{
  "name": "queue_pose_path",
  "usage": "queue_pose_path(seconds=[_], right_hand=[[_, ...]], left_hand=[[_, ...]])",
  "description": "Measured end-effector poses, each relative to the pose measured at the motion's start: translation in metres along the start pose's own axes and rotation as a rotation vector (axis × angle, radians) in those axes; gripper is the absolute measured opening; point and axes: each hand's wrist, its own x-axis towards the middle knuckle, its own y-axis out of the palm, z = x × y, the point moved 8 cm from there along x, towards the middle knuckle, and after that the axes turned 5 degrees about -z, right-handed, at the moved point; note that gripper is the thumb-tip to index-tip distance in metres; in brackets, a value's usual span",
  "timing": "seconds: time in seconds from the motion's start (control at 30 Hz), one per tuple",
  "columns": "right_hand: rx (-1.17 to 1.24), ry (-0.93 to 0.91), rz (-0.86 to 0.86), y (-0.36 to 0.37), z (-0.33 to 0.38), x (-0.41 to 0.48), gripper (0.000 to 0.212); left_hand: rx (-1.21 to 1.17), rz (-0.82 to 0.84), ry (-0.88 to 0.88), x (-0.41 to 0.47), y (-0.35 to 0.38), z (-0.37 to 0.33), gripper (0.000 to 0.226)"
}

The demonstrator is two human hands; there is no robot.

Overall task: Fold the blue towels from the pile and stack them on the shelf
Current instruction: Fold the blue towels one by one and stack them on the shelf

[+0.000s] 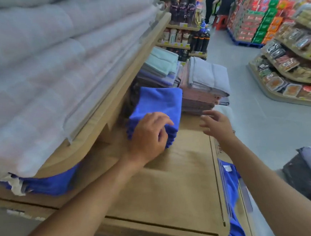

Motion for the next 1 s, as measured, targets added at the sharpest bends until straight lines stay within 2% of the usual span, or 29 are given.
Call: queue_pose_path(seconds=[0.1,0.2,0.27,0.37,0.43,0.53,0.63,0.7,0.77,0.8,0.9,1.0], right_hand=[[-0.017,0.024,-0.154,-0.065,-0.052,-0.009,0.014],[-0.096,0.145,-0.253,-0.109,-0.124,-0.023,0.017],[-0.143,0.295,-0.22,-0.123,-0.181,-0.035,0.026],[-0.144,0.545,-0.025,-0.114,-0.253,-0.063,0.057],[-0.145,0.599,0.06,-0.104,-0.278,-0.076,0.074],[-0.15,0.581,0.094,-0.095,-0.298,-0.08,0.079],[-0.294,0.53,0.048,-0.097,-0.304,-0.075,0.086],[-0.4,0.484,-0.005,-0.104,-0.303,-0.069,0.072],[-0.421,0.435,-0.03,-0.11,-0.298,-0.064,0.031],[-0.404,0.409,-0.031,-0.112,-0.295,-0.061,0.023],[-0.37,0.356,-0.021,-0.12,-0.285,-0.056,0.04],[-0.301,0.335,-0.041,-0.135,-0.258,-0.059,0.033]], left_hand=[[-0.101,0.226,0.032,-0.039,0.064,-0.038,0.03],[-0.101,0.476,0.005,-0.078,0.12,-0.049,0.03],[-0.013,0.643,-0.026,-0.096,0.154,-0.047,0.037],[0.191,0.802,-0.047,-0.112,0.187,-0.041,0.053],[0.261,0.814,-0.043,-0.113,0.198,-0.038,0.057],[0.287,0.803,-0.035,-0.11,0.203,-0.037,0.057],[0.284,0.778,-0.032,-0.111,0.201,-0.036,0.054],[0.285,0.769,-0.04,-0.11,0.2,-0.034,0.054],[0.285,0.763,-0.04,-0.11,0.2,-0.034,0.053],[0.283,0.764,-0.041,-0.11,0.2,-0.034,0.053],[0.27,0.76,-0.053,-0.11,0.2,-0.033,0.053],[0.258,0.75,-0.056,-0.109,0.2,-0.034,0.052]])
